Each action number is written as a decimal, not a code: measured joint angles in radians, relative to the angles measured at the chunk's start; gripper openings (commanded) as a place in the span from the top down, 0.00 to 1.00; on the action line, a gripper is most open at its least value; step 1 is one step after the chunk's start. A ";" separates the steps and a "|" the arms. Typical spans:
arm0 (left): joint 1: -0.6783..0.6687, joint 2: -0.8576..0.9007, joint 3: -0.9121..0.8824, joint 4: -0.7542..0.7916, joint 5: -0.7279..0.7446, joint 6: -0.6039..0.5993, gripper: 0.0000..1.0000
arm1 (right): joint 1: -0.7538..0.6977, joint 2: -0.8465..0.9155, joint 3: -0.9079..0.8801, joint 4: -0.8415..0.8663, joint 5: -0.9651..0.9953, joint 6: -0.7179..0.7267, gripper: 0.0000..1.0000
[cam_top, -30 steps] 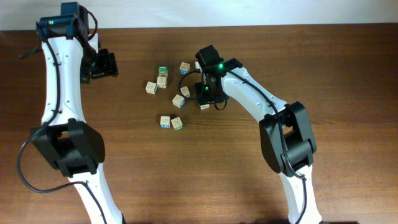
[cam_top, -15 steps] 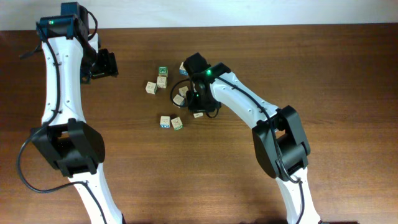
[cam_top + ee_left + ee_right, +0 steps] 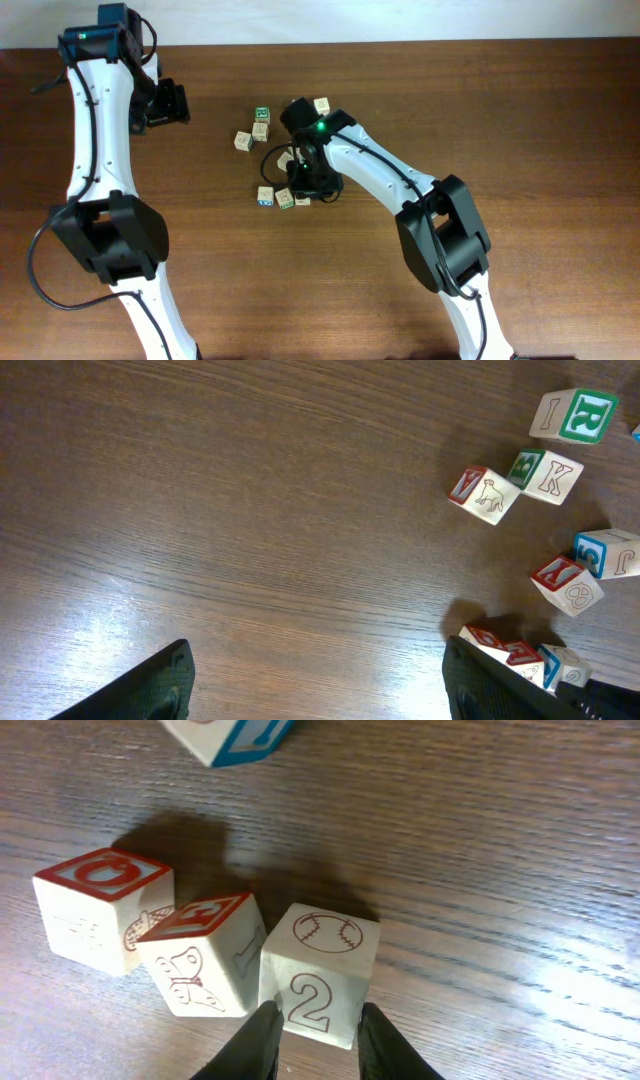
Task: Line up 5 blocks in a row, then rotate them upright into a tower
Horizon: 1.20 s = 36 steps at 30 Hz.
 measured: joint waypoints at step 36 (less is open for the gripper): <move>0.000 0.000 0.000 -0.001 0.000 0.000 0.22 | -0.013 0.114 0.150 0.229 0.181 0.215 0.41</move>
